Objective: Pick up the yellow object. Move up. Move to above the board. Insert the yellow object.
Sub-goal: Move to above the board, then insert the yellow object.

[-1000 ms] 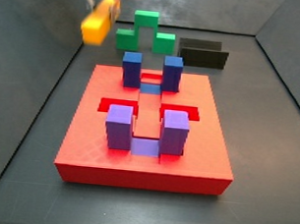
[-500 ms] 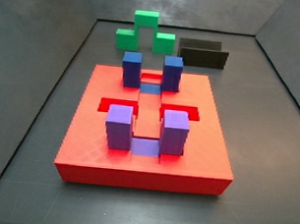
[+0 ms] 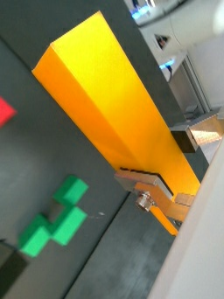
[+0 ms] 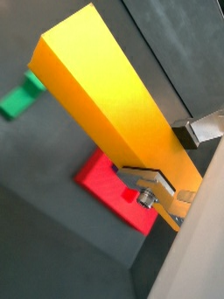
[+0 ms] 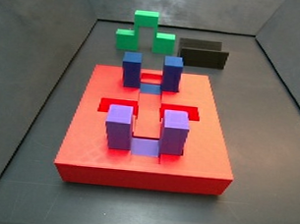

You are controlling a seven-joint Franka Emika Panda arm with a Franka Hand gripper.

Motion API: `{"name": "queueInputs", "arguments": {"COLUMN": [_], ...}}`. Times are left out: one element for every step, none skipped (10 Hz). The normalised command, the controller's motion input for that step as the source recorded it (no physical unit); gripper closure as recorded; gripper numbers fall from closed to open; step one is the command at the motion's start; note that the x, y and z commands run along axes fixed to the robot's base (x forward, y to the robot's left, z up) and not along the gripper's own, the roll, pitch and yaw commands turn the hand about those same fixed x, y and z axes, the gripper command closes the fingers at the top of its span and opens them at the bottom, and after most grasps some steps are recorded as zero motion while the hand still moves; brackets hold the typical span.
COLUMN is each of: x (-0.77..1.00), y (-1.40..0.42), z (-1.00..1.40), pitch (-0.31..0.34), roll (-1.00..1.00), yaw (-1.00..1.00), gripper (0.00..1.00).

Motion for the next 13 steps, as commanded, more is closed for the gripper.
{"name": "queueInputs", "arguments": {"x": [0.86,0.84,0.85,0.91,0.65,0.36,0.20,0.01,0.00,0.05,0.13,0.25,0.39], "y": [-1.40,-1.40,-1.40,-1.40,-0.96,-0.48,-0.24,-0.03,-0.25,-0.33,-0.35,-0.34,-0.27], "z": [0.22,0.23,0.23,0.25,0.18,0.10,0.06,0.00,-0.25,-0.36,-0.41,-0.43,-0.51], "pitch": [0.255,0.201,0.168,0.149,0.142,0.138,0.103,0.000,-0.041,-0.060,-0.059,-0.030,-0.004], "roll": [-0.02,0.03,0.04,0.02,0.03,0.07,0.05,0.00,-0.07,-0.08,-0.11,-0.10,-0.06], "yaw": [0.02,0.02,0.01,0.01,0.01,0.01,0.01,0.00,-0.01,0.00,0.00,0.00,0.02], "gripper": [1.00,1.00,1.00,1.00,1.00,1.00,1.00,1.00,1.00,1.00,1.00,1.00,1.00]}}
